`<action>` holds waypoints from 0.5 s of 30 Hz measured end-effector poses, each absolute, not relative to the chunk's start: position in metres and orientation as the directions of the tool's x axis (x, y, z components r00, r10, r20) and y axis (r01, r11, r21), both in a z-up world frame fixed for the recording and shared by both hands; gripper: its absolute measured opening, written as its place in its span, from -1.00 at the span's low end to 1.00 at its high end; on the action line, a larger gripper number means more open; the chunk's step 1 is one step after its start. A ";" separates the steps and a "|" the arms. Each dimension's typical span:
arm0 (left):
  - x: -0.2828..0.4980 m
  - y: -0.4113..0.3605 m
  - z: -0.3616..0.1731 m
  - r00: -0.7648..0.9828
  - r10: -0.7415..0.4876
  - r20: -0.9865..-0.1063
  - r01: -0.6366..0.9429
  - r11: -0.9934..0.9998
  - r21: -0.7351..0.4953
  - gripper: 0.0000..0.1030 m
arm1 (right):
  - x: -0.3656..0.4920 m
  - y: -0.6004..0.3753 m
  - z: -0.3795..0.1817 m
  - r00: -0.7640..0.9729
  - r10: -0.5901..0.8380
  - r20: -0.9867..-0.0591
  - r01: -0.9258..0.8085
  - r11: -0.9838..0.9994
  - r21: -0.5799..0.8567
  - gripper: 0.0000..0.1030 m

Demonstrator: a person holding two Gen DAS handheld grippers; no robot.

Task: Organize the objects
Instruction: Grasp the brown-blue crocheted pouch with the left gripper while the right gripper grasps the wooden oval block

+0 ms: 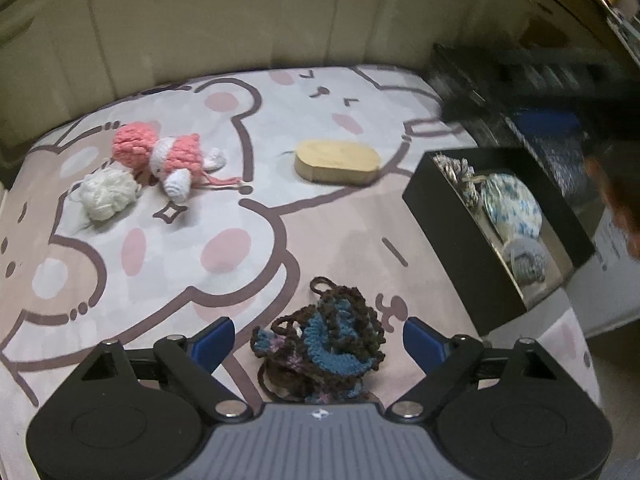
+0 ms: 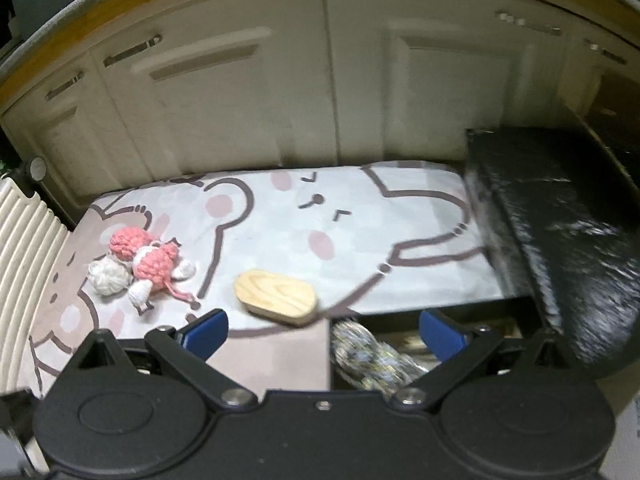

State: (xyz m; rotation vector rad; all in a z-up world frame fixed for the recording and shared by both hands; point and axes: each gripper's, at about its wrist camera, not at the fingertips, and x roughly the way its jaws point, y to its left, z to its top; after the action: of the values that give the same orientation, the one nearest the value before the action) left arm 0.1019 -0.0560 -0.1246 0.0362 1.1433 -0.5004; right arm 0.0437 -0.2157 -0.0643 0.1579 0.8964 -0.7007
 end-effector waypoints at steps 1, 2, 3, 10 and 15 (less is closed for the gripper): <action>0.102 -0.058 -0.127 0.312 -0.359 -0.880 0.410 0.886 -0.217 0.76 | 0.051 -0.218 -0.066 0.420 -0.482 -0.769 0.620 0.771 -0.144 1.00; 0.103 -0.059 -0.128 0.307 -0.359 -0.882 0.419 0.883 -0.214 0.76 | 0.057 -0.220 -0.068 0.421 -0.474 -0.773 0.622 0.772 -0.133 1.00; 0.104 -0.060 -0.130 0.301 -0.362 -0.882 0.428 0.878 -0.214 0.76 | 0.063 -0.222 -0.070 0.423 -0.464 -0.778 0.626 0.770 -0.119 1.00; 0.108 -0.070 -0.152 0.240 -0.329 -0.913 0.495 0.851 -0.176 0.67 | 0.106 -0.234 -0.094 0.421 -0.416 -0.806 0.630 0.773 -0.070 1.00; 0.109 -0.078 -0.167 0.202 -0.303 -0.931 0.551 0.821 -0.148 0.63 | 0.130 -0.248 -0.119 0.402 -0.382 -0.832 0.630 0.775 -0.052 0.96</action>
State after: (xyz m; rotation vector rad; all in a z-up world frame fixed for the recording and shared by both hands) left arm 0.1089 -0.0783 -0.1668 0.2374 1.2314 -0.6039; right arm 0.1298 -0.2479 -0.1192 0.2902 0.9626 -0.6507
